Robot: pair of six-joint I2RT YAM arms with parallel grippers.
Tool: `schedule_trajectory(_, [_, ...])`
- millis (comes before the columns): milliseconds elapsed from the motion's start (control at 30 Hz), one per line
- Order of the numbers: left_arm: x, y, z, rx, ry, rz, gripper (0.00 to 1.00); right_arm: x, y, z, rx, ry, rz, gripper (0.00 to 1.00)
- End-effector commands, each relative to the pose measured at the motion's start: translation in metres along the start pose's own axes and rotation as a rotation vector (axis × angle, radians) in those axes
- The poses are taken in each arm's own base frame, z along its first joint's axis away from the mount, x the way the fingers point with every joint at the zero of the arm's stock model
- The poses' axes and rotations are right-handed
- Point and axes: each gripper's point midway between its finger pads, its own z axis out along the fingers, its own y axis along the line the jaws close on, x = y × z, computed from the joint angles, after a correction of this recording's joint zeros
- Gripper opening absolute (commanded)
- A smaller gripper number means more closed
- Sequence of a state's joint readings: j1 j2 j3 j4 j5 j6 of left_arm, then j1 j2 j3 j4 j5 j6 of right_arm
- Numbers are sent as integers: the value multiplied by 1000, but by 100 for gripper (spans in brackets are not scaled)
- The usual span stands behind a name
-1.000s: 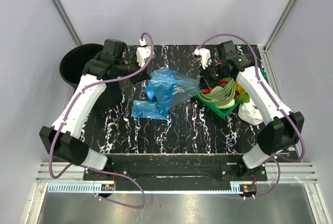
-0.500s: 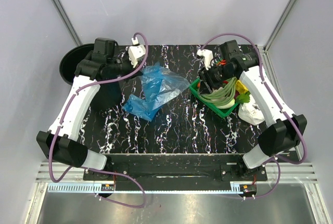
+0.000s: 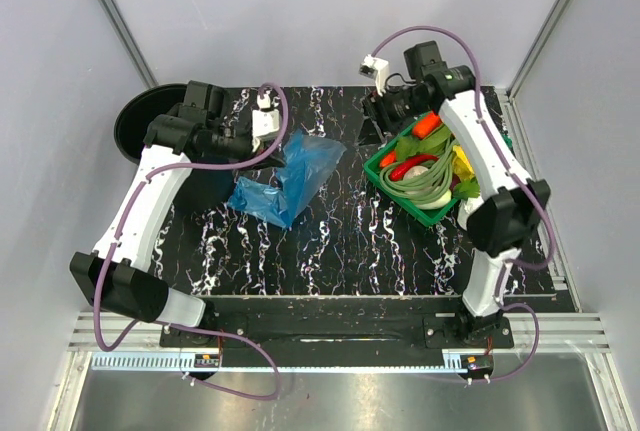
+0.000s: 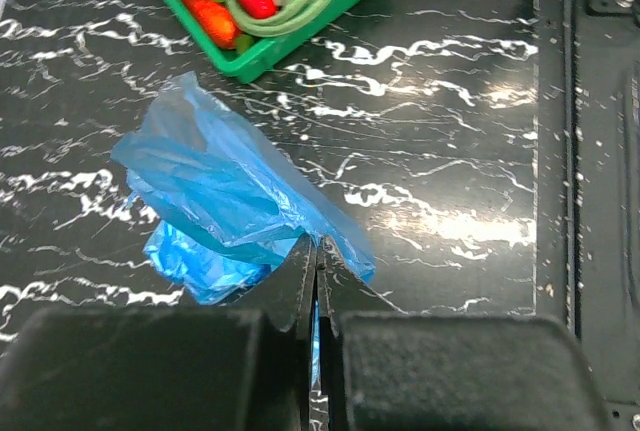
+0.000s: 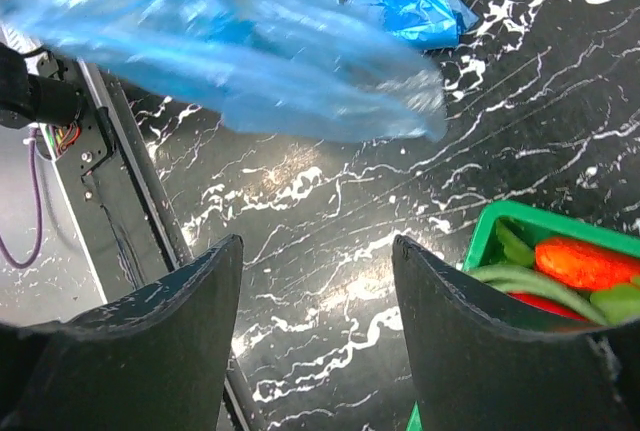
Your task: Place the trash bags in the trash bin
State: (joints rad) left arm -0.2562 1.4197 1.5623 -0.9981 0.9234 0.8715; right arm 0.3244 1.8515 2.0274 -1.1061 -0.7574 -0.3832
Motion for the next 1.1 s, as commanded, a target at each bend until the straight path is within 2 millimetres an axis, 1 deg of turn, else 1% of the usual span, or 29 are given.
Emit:
schedule_trajectory(0, [-21,-37,-6,151,-108,134,0,-19,-1,13,-86,-24,-50,67])
schedule_trajectory(100, [-18,-49,-6,195,-95,162,0,-25,-3,23,-120,-12,-88,68])
schedule_trajectory(133, [-16,-54,-6,214,-83,160,0,-27,-1,24,-138,-8,-109,68])
schedule_trajectory(200, [-10,-57,-5,226,-58,163,0,-29,6,28,-170,3,-137,68])
schedule_trajectory(367, [-4,-55,-2,223,-35,149,0,-13,26,48,-218,63,-184,69])
schedule_trajectory(500, [-6,-52,0,213,-43,144,0,1,43,61,-254,84,-208,69])
schedule_trajectory(567, [-7,-51,1,210,-47,142,0,9,47,65,-262,89,-208,69])
schedule_trajectory(700, [-8,-49,2,209,-55,140,0,19,53,73,-254,90,-222,69])
schedule_trajectory(800, [-9,-49,2,210,-60,139,0,22,55,81,-250,87,-216,68])
schedule_trajectory(900, [-8,-51,3,217,-65,134,0,23,52,90,-237,83,-204,65])
schedule_trajectory(1033, [-6,-54,4,225,-67,128,0,23,47,101,-227,79,-194,52])
schedule_trajectory(1067, [-5,-54,5,227,-67,123,0,23,45,103,-219,79,-194,47])
